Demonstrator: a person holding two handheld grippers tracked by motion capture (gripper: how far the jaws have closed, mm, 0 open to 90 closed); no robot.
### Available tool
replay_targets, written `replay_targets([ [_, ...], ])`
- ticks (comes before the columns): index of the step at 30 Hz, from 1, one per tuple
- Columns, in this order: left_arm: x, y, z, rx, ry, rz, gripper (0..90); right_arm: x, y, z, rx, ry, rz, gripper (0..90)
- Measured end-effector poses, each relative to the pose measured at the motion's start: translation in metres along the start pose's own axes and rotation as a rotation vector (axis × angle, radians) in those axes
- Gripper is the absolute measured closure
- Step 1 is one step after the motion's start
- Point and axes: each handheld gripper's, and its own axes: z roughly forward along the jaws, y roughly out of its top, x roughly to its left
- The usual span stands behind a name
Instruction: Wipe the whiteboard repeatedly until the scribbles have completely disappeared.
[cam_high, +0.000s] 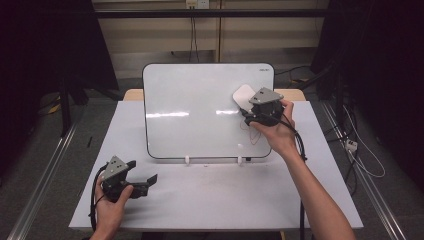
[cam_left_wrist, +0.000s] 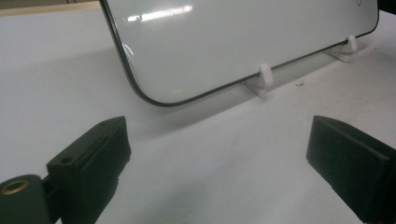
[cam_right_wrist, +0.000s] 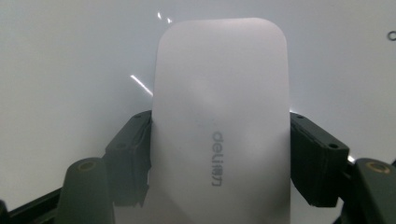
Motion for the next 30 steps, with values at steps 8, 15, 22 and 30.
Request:
replay_targets([
  [8,0.000,0.000,0.000,0.004,0.000,0.003,6.1,-0.008,0.005,0.000,-0.003,-0.023,0.016,30.1],
  [15,-0.001,0.000,0.000,0.001,0.000,0.006,6.1,0.003,-0.006,-0.003,-0.006,-0.023,-0.001,30.1],
  [22,-0.001,0.000,0.000,0.003,-0.001,0.008,6.1,0.017,-0.020,-0.006,0.004,0.010,-0.010,30.0],
  [30,-0.002,0.000,0.000,0.002,-0.001,0.005,6.1,0.036,-0.041,-0.011,0.018,0.030,-0.032,30.0],
])
